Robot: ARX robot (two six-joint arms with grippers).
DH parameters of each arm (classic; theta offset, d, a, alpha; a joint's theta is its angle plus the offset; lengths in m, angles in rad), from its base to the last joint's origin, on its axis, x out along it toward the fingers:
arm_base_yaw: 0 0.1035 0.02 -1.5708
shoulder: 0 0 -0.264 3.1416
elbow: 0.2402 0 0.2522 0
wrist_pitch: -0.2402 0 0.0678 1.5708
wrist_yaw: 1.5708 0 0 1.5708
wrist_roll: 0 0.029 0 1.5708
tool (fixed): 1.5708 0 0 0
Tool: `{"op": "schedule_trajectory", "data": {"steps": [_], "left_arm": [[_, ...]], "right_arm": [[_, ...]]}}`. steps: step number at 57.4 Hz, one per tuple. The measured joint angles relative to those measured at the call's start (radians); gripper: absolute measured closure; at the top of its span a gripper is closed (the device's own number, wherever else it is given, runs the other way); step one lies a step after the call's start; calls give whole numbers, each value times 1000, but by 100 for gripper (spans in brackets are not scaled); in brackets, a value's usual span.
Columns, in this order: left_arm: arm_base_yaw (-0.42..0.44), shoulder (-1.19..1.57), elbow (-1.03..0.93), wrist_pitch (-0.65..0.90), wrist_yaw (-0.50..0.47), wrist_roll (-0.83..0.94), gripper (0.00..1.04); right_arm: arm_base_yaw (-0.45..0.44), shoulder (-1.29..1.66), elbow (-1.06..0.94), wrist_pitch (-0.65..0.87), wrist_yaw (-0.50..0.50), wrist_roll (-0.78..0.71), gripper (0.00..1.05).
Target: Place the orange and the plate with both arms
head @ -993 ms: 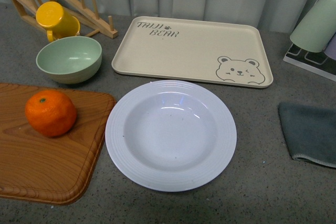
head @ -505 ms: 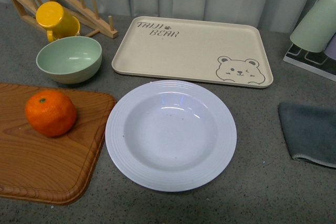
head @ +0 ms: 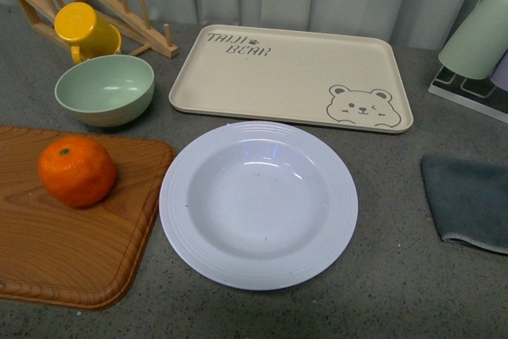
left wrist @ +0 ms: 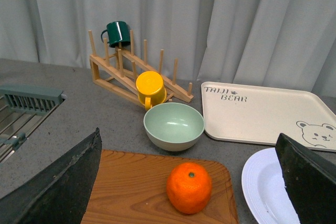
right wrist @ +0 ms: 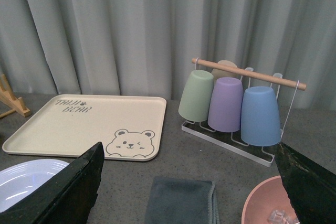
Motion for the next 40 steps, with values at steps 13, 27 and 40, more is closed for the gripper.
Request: {"op": "schedule_trajectory", "data": {"steps": [13,27,40], "left_arm": [[0,0,0,0,0,0,7],[0,0,0,0,0,0,7],[-37,22,6,-23,-133,-32,7]], "right_arm": [[0,0,0,0,0,0,9],[0,0,0,0,0,0,9],[0,0,0,0,0,0,9]]}}
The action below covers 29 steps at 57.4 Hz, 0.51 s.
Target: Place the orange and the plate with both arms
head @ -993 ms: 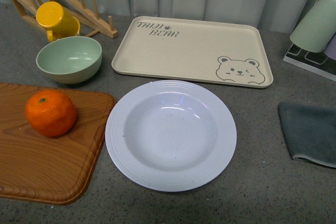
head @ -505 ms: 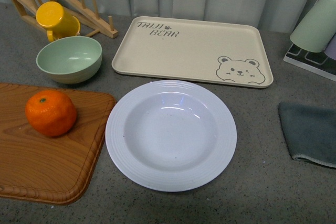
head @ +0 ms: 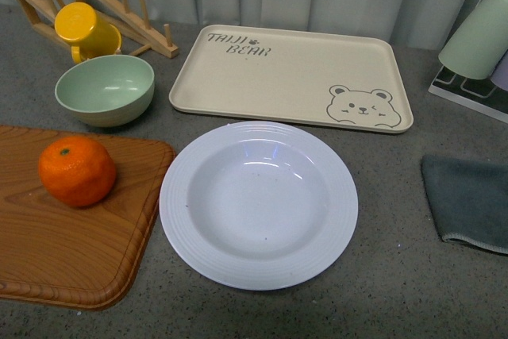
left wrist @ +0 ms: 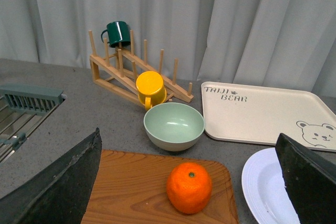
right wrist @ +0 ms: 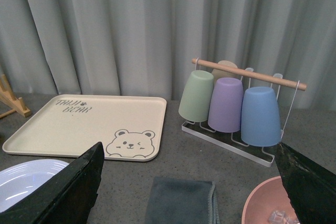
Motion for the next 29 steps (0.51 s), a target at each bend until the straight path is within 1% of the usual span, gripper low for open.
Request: {"op": "schedule_trajectory", "data": {"steps": [1,2,4,7,8,11,18,24,29], "left_arm": [[-31,23,5,-16,-84,-19,7],[-45,35,7,-18,-126,-30,7],[-88,89,8,-16,-278,-78,7],[-93,147,11,-11,-360,-121,7],[-85,172,16,-8,-367,-137,7],[-49,244,29,22,-349,-165,7],[42,488,68,215,-222,-196,7],[76,747,128,380,-113,-190,7],[95,931,175,451,-46,-170,7]], "right_arm": [[0,0,0,0,-1,0,9],[0,0,0,0,0,0,9],[0,0,0,0,0,0,9],[0,-1,0,0,2,0,9],[-1,-1,0,0,0,0,9],[-1,-1,0,0,0,0,9],[-1,-1,0,0,-1,0,9],[-1,-1,0,0,0,0,9],[-1,-1,0,0,0,0,9]]}}
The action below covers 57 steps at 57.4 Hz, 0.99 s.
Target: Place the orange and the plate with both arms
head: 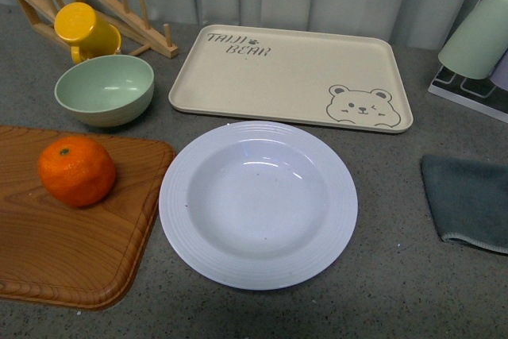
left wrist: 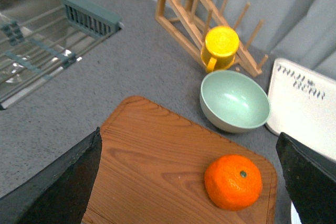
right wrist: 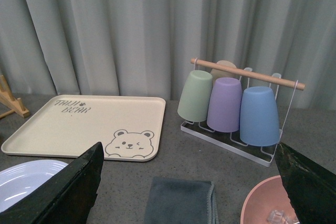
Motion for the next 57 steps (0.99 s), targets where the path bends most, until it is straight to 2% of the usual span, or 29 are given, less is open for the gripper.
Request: {"op": "schedule_trajectory", "data": {"steps": [5,16,39,57], "left_arm": [[16,195,52,32,53,19,7],[8,413,111,66,84,39,7],[-23,603,195,97,77,46,7],[-48,661,249,77,134,56,7]], "right_arm": [[0,0,0,0,0,0,9],[0,0,0,0,0,0,9],[0,0,0,0,0,0,9],[0,0,0,0,0,0,9]]}}
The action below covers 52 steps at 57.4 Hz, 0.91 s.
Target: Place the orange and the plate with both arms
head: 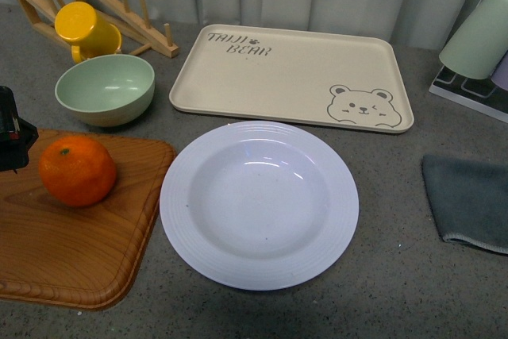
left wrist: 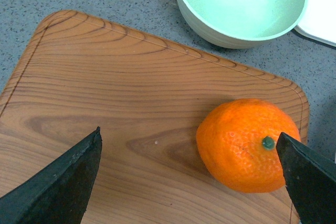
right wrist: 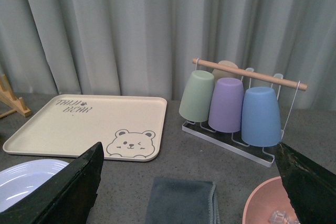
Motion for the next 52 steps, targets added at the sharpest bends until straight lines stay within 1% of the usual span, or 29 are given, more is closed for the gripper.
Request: {"op": "schedule_trajectory", "data": {"steps": [13,22,52], "left_arm": [[-60,25,27,-10,42,-1,7],[-81,51,37,-27,66,-3,7],[-84,186,109,-20,84,8,7]], "right_arm": [[0,0,0,0,0,0,9],[0,0,0,0,0,0,9],[0,0,0,0,0,0,9]]}}
